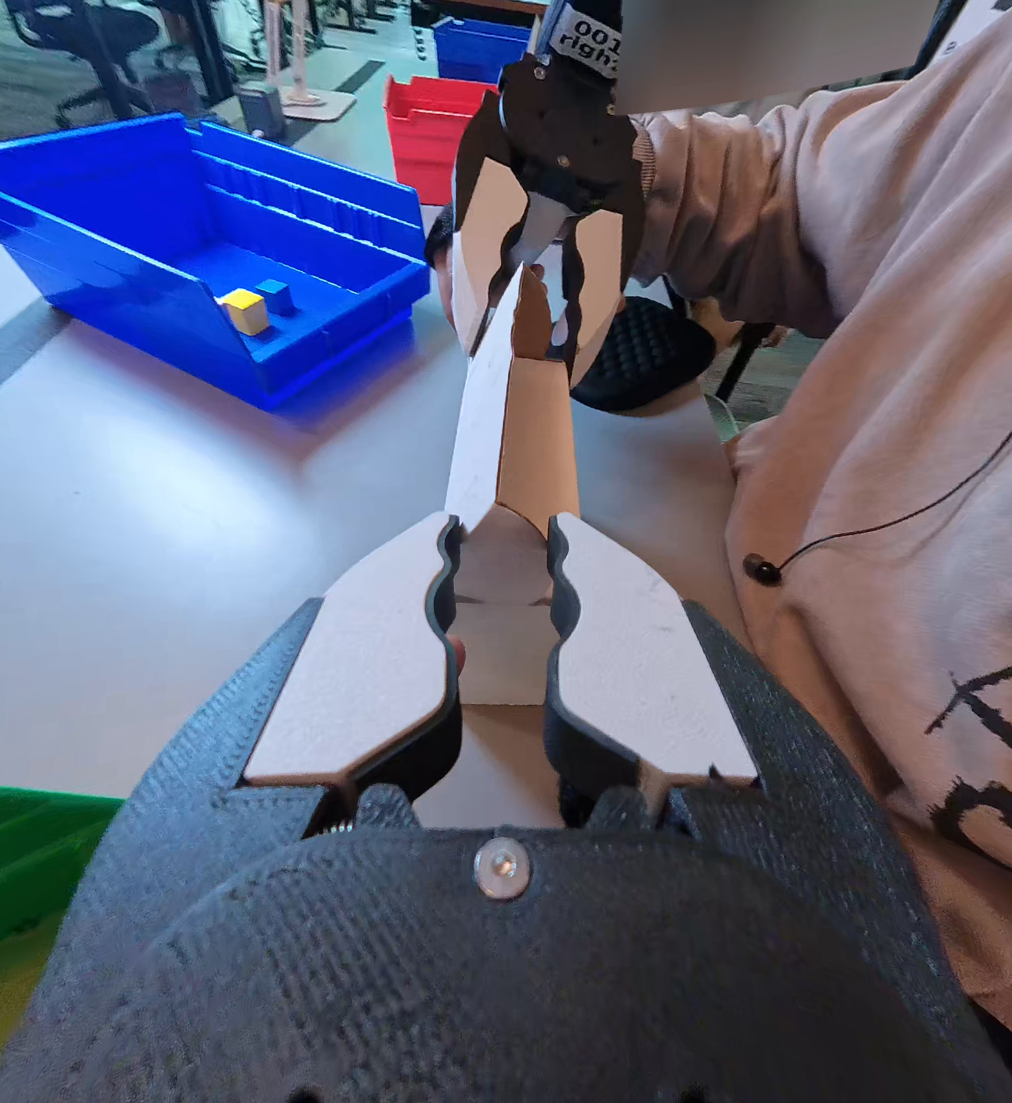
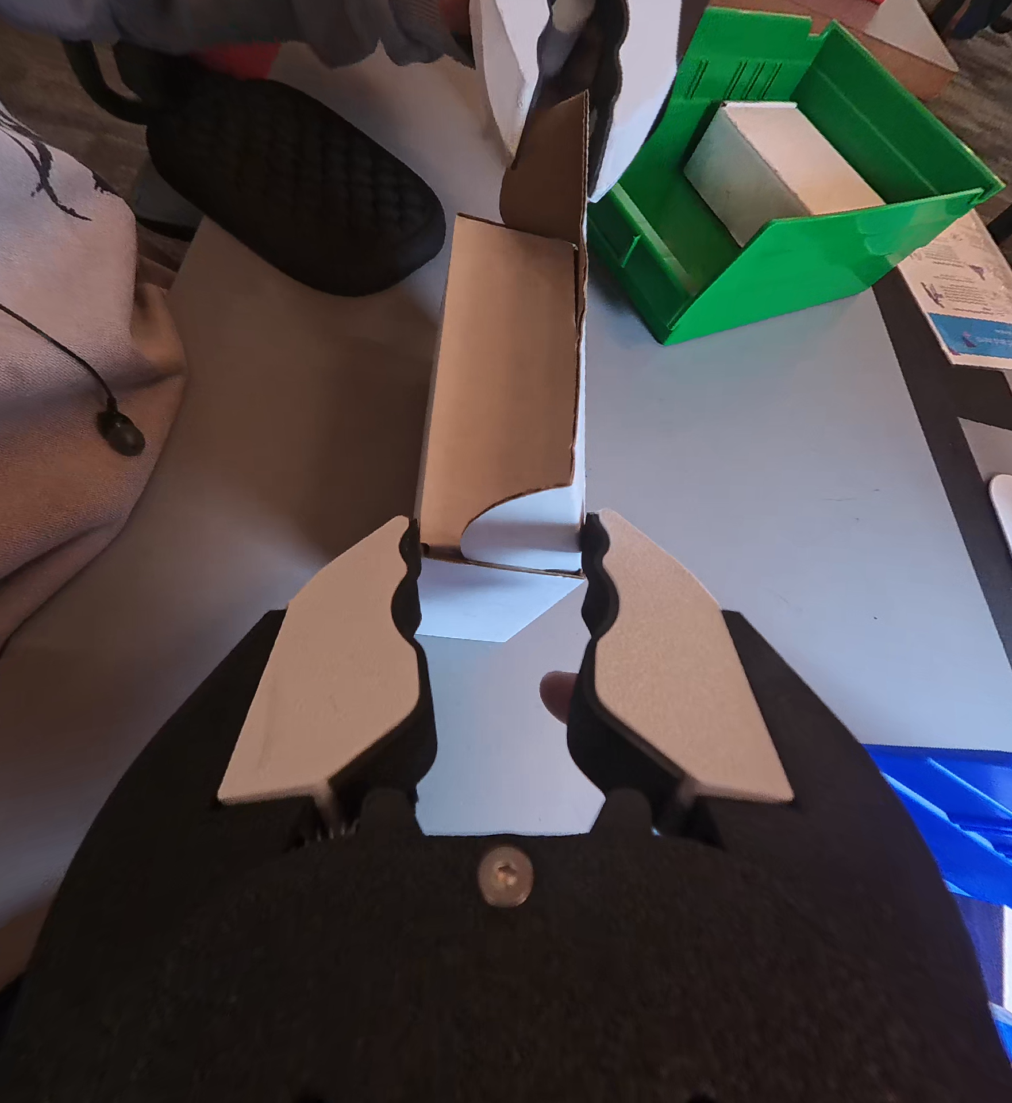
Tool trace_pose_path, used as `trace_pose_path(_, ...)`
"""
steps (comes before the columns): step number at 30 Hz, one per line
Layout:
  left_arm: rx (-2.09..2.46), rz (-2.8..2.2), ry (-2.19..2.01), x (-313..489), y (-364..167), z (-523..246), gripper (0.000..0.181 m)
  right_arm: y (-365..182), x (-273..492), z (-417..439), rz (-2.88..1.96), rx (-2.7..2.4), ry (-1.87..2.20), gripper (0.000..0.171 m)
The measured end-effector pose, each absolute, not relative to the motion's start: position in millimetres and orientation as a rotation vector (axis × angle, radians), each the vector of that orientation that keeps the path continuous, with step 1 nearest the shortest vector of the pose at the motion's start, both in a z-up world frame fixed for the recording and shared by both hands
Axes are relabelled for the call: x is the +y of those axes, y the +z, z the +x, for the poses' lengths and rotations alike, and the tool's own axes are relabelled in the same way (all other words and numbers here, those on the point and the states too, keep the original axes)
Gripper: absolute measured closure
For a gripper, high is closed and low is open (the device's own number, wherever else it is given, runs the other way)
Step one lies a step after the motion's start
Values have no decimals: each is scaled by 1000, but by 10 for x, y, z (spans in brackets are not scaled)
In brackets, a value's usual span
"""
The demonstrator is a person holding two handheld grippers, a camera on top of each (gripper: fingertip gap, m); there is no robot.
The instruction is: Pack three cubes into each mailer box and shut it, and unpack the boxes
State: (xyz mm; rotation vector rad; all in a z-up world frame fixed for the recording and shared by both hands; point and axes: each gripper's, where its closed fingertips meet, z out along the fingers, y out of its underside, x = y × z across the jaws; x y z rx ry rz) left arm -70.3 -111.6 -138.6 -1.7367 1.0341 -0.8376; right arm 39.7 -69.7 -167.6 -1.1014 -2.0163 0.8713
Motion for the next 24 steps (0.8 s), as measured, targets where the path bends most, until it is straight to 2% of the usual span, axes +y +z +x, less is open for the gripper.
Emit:
trace_pose_path(3, 981, -1736, -788, -1105, -1382, -694, 154, -1677, -699, 399, -1105, -2015, 864, 119)
trace_pose_path(9, 673, -1842, -991, -1046, -1344, -699, 156, -1677, -695, 398, -1120, -2002, 855, 119)
trace_pose_path(16, 492, -1864, -1028, -1025, -1312, -687, 158, -1678, -692, 400, -1138, -1999, 845, 119)
trace_pose_path(21, 795, -1707, -905, -1110, -1300, -718, 156, -1677, -723, 378, -1130, -1999, 879, 119)
trace_pose_path(24, 1063, -1611, -760, -1164, -1370, -760, 133, -1676, -719, 366, -1123, -2010, 884, 119)
